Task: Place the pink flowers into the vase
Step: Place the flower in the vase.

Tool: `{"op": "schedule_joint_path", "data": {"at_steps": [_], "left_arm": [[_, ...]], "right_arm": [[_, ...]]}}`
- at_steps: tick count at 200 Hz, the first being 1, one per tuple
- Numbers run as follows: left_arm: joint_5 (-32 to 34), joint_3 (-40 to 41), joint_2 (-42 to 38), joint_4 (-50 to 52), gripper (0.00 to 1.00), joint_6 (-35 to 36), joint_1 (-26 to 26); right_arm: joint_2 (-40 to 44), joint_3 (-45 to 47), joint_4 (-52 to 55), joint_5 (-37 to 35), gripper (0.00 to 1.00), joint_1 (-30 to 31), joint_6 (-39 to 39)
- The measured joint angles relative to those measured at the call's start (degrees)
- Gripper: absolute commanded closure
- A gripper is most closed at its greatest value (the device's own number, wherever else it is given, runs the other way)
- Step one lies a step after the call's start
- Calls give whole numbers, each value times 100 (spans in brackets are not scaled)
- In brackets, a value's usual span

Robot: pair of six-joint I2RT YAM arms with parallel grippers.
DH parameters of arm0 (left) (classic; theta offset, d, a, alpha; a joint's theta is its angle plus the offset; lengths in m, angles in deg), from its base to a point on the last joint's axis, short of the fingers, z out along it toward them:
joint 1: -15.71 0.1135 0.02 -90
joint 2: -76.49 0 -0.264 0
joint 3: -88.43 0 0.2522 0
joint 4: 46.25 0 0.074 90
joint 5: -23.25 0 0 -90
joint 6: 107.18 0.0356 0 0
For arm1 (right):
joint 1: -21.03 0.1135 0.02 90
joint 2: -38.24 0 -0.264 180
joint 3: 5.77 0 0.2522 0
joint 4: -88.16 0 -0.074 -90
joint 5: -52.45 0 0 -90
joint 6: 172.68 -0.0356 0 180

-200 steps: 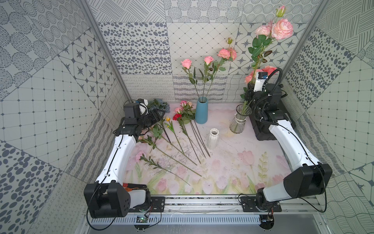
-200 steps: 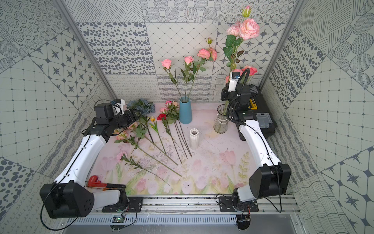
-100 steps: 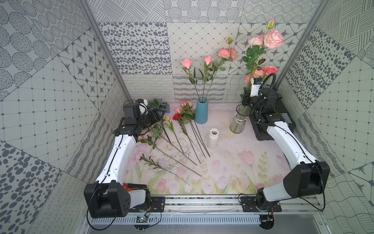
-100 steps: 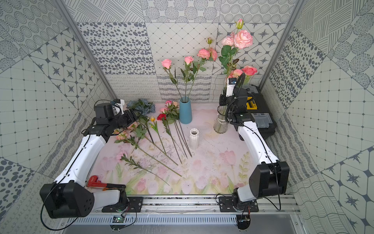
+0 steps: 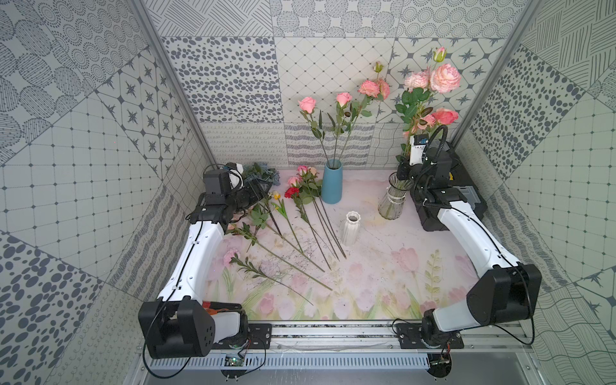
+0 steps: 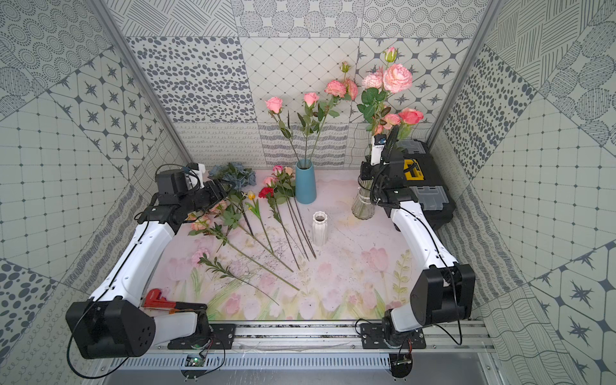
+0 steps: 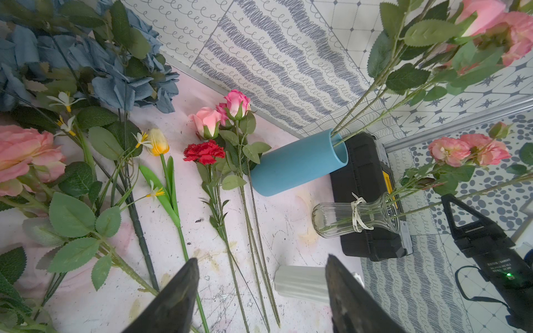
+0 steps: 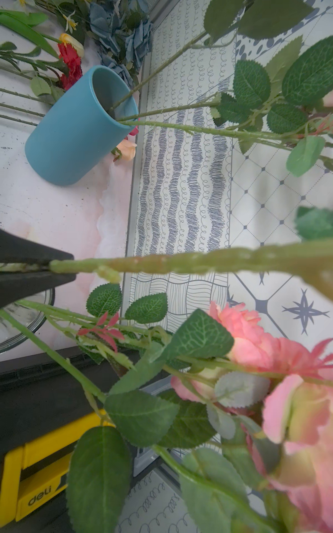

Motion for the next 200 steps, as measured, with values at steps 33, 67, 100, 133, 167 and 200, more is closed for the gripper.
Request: {"op": "schedule_joint_path", "data": {"at_steps": [33, 67, 100, 133, 167, 200], "left_arm": [[0, 0, 55, 0, 31, -2, 0], [-2, 7, 120, -2, 31, -22, 0], [0, 11, 122, -2, 31, -22, 0], [2, 11, 120, -2, 31, -22, 0], [2, 11, 116, -2, 31, -22, 0], [2, 13, 111, -2, 31, -22, 0]], "right_arm": [[0, 22, 39, -72, 100, 0, -20], [0, 114, 76, -164, 100, 0, -20], [0, 254, 74, -208, 100, 0, -26], [-4, 380, 74, -216, 100, 0, -48], [-9, 446, 39, -254, 100, 0, -52], [-31, 511, 31, -299, 100, 0, -68]]}}
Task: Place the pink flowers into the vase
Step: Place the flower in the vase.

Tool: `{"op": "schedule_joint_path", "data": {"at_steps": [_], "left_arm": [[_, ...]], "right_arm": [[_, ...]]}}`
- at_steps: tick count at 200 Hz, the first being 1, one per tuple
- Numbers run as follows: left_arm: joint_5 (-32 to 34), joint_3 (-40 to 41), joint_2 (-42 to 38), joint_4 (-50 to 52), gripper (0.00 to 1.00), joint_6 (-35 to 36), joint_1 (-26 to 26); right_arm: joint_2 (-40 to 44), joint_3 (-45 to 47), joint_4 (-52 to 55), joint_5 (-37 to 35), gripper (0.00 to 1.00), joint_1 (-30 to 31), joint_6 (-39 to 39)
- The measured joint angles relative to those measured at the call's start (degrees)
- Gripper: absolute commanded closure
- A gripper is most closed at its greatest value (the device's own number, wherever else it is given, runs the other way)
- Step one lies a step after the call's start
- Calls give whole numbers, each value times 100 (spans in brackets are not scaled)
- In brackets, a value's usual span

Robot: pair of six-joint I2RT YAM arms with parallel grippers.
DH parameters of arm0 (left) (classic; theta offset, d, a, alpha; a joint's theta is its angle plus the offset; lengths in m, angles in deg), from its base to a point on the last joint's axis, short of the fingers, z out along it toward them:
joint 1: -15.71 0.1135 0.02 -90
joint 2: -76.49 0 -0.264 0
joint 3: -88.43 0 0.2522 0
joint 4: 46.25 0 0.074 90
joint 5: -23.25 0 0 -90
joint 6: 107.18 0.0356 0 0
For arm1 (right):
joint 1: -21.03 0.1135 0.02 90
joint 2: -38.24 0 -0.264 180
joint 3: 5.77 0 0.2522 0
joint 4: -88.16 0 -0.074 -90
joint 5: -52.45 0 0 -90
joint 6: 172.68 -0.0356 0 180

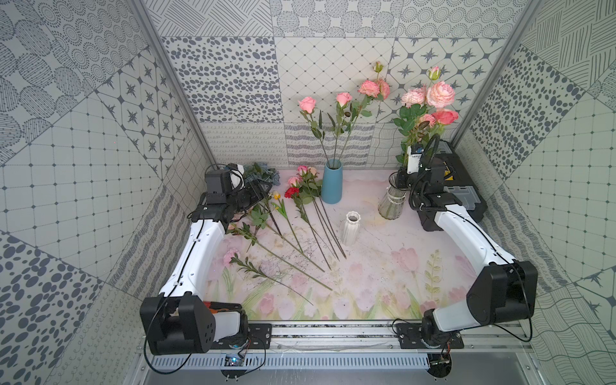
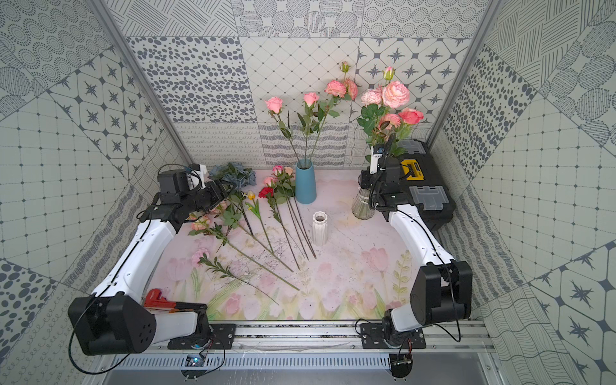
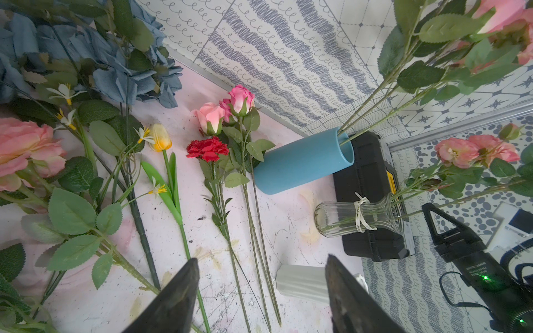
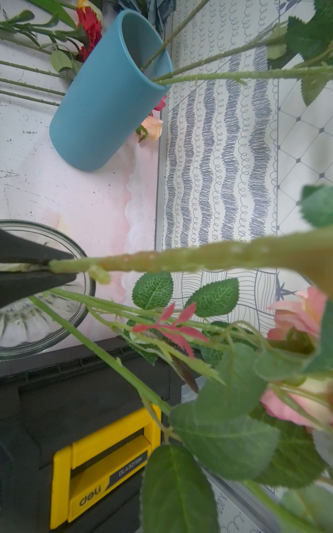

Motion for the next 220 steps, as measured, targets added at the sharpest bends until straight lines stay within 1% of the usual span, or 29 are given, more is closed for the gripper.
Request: {"op": "schedule_joint_path", "data": {"at_steps": [86, 136, 176, 209, 220], "left_arm": [[2, 0, 0, 0, 31, 0, 0], [7, 0, 0, 2, 31, 0, 0], [22, 0, 0, 2, 31, 0, 0], [24, 0, 0, 2, 30, 0, 0], [26, 0, 0, 2, 30, 2, 0]], "right_arm": [[-94, 125, -83, -44, 98, 0, -131], [-219, 138, -192, -42, 95, 0, -221], [-223, 170, -258, -46, 89, 0, -282], [-223, 205, -251, -59, 79, 0, -323], [-223, 219, -249, -66, 78, 0, -339]]}}
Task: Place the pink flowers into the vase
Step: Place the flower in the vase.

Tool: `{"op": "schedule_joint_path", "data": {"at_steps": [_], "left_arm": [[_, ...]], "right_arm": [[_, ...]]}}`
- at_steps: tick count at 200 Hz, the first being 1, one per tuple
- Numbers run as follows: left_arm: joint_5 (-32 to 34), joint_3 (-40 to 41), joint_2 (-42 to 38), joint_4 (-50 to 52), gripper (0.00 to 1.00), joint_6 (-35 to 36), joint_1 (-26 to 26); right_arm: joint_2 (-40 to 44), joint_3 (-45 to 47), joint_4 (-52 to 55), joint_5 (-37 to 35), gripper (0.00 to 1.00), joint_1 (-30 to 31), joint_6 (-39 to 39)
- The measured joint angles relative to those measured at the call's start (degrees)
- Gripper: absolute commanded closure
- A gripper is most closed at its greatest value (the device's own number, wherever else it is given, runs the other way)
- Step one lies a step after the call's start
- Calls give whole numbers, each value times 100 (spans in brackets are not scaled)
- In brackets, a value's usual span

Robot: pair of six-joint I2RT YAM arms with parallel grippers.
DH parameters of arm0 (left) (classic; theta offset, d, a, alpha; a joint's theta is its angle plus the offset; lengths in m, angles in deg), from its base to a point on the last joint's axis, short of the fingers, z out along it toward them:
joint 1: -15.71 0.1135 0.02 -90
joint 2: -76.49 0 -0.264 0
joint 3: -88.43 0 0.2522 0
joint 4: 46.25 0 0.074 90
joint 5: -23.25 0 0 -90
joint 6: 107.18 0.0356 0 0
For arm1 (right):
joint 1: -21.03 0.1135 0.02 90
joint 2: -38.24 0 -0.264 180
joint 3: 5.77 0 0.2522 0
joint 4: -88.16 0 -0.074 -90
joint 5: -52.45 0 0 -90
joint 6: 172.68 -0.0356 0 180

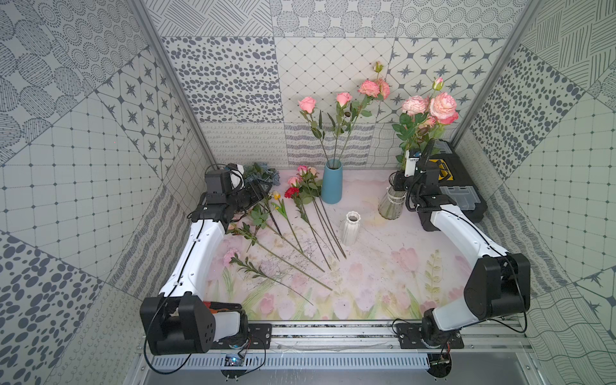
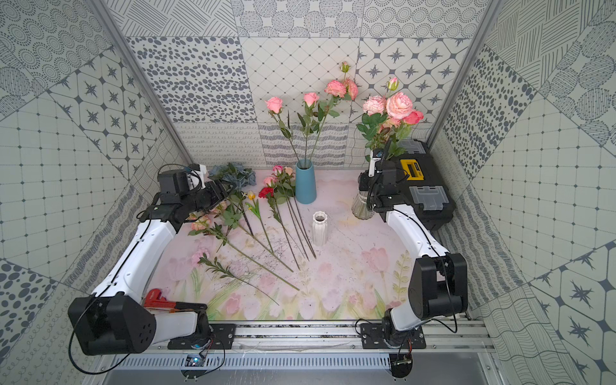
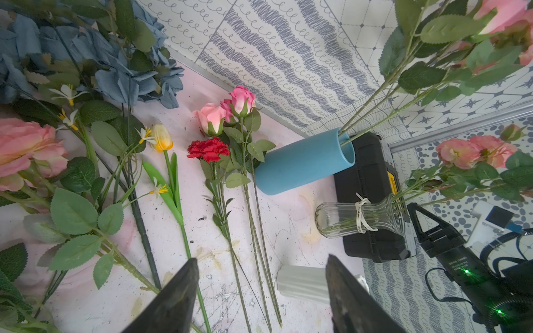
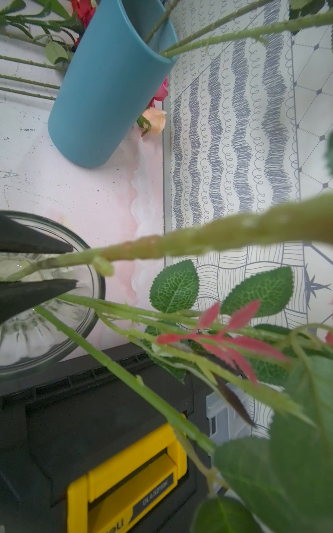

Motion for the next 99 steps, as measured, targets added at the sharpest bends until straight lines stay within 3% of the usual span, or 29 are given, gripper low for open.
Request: {"op": "schedule_joint_path", "data": {"at_steps": [43, 99], "left_arm": [[15, 0, -2, 0, 30, -2, 0], [17, 0, -11, 0, 30, -2, 0]], "right_arm": [[9, 15, 0, -39, 68, 0, -44], [313, 48, 52, -96, 62, 0, -94]]}}
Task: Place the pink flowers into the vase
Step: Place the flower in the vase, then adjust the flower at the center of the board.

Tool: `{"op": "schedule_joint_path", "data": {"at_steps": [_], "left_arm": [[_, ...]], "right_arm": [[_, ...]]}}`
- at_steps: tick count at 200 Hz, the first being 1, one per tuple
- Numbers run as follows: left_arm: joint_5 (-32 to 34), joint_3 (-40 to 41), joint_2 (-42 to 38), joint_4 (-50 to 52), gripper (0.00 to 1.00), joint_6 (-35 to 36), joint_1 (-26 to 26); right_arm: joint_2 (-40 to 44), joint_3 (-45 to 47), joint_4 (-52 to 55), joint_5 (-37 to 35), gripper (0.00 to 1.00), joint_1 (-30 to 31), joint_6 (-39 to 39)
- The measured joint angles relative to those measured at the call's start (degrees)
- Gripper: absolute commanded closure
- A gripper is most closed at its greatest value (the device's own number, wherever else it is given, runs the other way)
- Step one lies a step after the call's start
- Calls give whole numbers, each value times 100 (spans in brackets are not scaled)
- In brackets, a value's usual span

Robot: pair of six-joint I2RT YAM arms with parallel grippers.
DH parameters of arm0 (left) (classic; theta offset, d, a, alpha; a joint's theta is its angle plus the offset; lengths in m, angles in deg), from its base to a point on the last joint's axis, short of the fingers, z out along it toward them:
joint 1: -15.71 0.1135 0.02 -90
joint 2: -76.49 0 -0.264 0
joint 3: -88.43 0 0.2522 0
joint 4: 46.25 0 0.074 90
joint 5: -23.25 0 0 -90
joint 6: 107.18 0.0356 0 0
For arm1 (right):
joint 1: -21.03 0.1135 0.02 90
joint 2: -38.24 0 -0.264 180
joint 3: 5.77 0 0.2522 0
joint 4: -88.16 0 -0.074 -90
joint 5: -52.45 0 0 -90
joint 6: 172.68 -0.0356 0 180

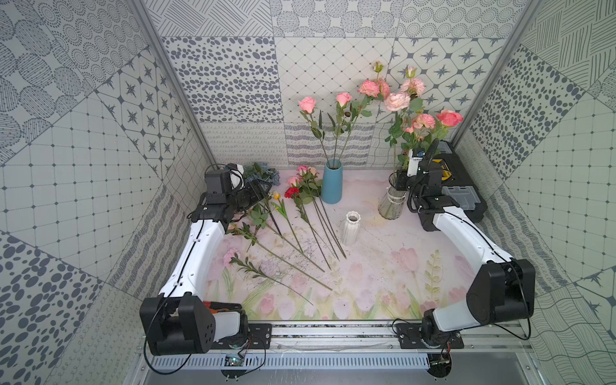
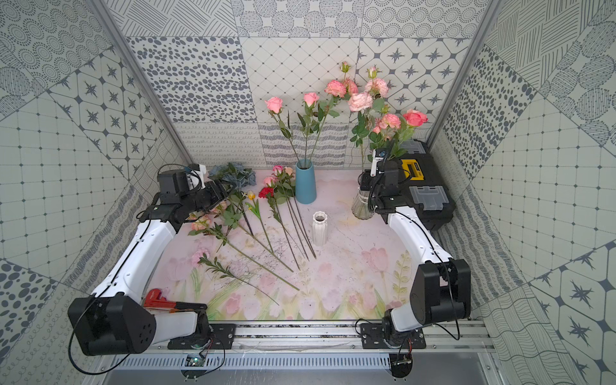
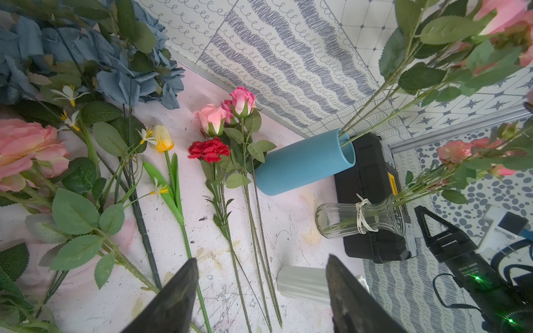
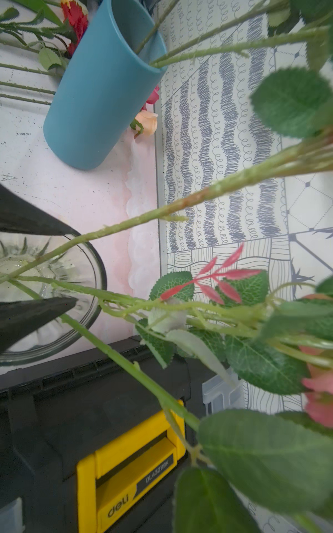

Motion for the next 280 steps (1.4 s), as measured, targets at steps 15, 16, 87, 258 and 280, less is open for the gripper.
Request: {"op": "schedule_joint_path", "data": {"at_steps": [15, 16, 87, 258, 280], "left_arm": [[2, 0, 0, 2, 30, 0, 0], [2, 0, 0, 2, 30, 0, 0], [50, 0, -13, 0, 30, 0, 0], [820, 9, -140, 210, 30, 221, -37], [1051, -26, -50, 354, 30, 286, -175]], "right_arm": [[149, 11, 9, -26, 61, 0, -11], [160, 13, 11, -31, 61, 0, -11], [807, 44, 219, -203, 60, 13, -170], [1283, -151, 1408, -284, 51, 2118, -321], [1283, -118, 1464, -232, 47, 2232, -413]]}}
